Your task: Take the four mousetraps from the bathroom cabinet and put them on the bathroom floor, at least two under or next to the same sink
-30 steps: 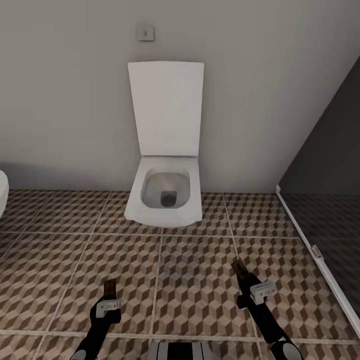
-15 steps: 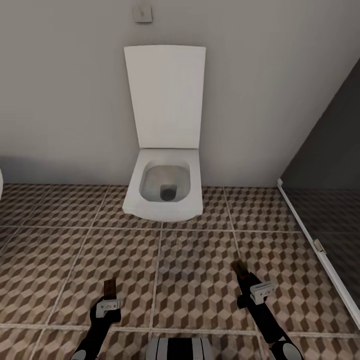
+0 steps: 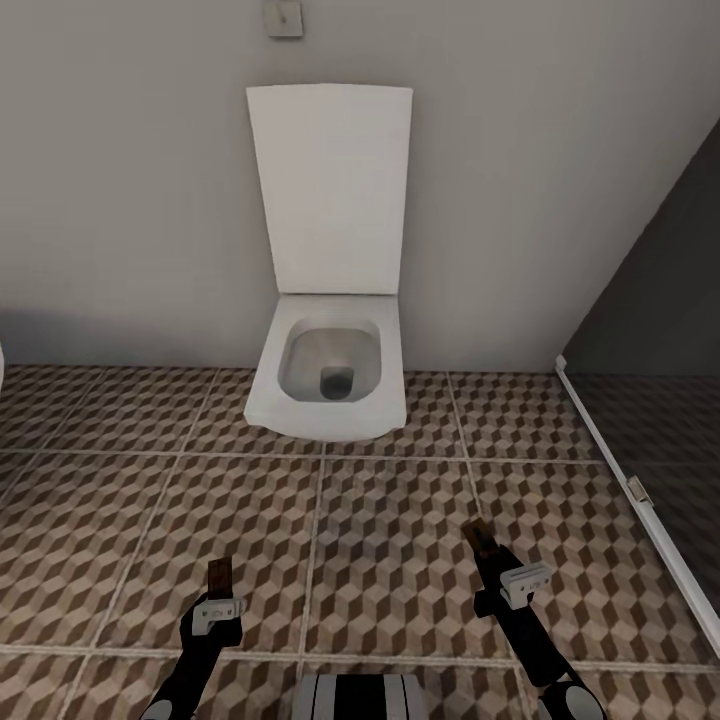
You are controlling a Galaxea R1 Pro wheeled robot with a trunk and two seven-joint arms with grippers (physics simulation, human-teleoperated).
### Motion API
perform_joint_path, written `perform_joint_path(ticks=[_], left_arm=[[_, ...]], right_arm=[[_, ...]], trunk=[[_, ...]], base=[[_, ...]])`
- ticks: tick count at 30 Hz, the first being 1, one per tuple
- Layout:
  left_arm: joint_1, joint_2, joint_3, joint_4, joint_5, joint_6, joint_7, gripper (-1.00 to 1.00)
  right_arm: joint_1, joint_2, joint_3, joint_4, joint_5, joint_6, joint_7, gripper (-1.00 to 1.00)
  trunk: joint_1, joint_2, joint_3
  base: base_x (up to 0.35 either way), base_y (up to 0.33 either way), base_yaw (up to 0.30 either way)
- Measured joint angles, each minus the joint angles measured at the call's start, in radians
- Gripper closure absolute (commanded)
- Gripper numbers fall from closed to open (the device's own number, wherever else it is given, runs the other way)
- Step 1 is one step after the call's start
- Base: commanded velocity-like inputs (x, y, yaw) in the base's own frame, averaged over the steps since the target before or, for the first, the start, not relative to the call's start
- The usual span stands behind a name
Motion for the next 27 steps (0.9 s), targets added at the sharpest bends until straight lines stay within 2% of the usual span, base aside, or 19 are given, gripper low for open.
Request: perform_joint_path(ticks=[27], left_arm=[[0.000,0.000,0.000,0.000,0.000,0.000,0.000,1.00]], right_arm=[[0.000,0.000,0.000,0.000,0.000,0.000,0.000,1.00]], trunk=[[0.000,0.000,0.000]], base=[[0.000,0.000,0.000]])
